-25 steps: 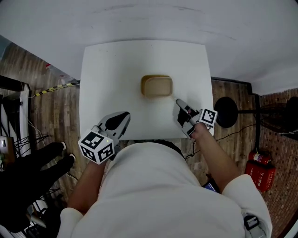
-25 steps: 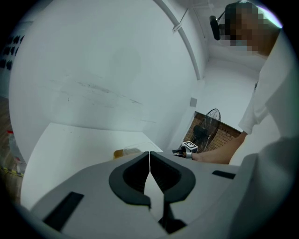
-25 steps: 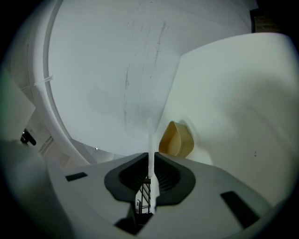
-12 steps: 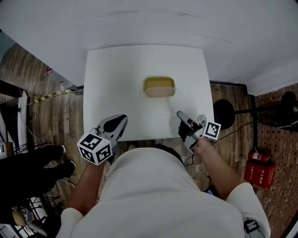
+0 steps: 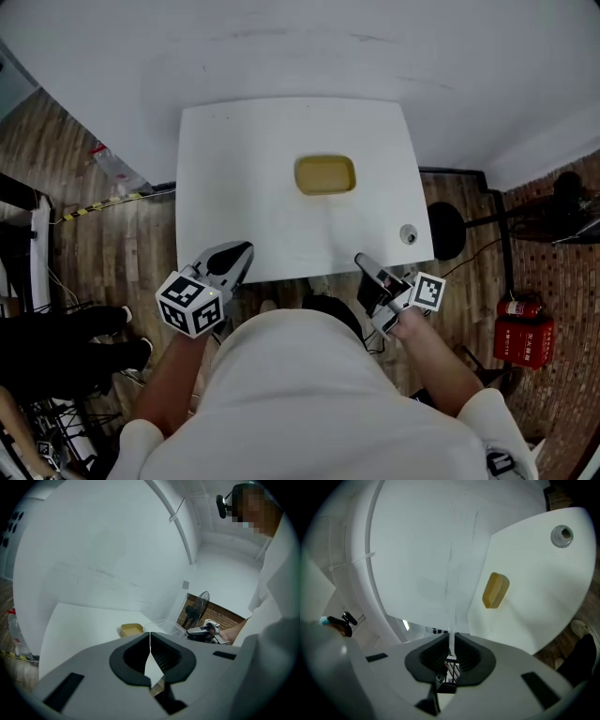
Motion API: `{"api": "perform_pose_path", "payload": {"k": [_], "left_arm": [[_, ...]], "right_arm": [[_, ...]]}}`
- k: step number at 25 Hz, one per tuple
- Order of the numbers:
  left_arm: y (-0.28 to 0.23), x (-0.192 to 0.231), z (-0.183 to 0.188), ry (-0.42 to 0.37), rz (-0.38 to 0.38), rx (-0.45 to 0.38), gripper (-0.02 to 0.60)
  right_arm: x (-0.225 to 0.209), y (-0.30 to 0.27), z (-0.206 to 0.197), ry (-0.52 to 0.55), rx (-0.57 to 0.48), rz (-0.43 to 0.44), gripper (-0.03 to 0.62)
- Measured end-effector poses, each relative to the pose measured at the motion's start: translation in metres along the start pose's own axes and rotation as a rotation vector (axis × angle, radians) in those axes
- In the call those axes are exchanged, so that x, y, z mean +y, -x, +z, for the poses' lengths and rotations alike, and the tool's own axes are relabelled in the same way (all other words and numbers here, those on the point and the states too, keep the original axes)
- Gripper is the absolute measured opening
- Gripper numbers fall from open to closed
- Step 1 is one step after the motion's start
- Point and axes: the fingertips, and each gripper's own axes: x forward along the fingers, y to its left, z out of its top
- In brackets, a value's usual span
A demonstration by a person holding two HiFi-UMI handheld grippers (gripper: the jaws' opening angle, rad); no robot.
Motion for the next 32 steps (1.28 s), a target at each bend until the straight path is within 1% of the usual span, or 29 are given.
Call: {"api": "perform_pose_path", "payload": {"k": [5, 10, 17, 23, 32], "left_arm": [[0.013, 0.002, -0.012, -0.006, -0.016, 0.001, 0.018], [0.020, 0.002, -0.019, 0.001, -0.033, -0.002, 0.018], [0.026, -0.004, -0.023, -0.009, -0.060, -0.006, 0.018], [0.032, -0.002, -0.029, 0.000, -0.060, -0.007, 0.018], [0.039, -0.002, -0.037, 0.004, -0.060, -0.004, 0.018]], "right_arm": [[0.010, 0.013, -0.030, 0.003, -0.023, 0.007, 0.043], [0.017, 0.022, -0.046, 0.013, -0.042, -0.002, 0.043], [0.027, 0.028, -0.060, 0.038, -0.053, 0.001, 0.040], [0.030, 0.027, -0.064, 0.060, -0.051, -0.006, 0.040], [0.036, 0.024, -0.070, 0.080, -0.044, 0.011, 0.038]]}}
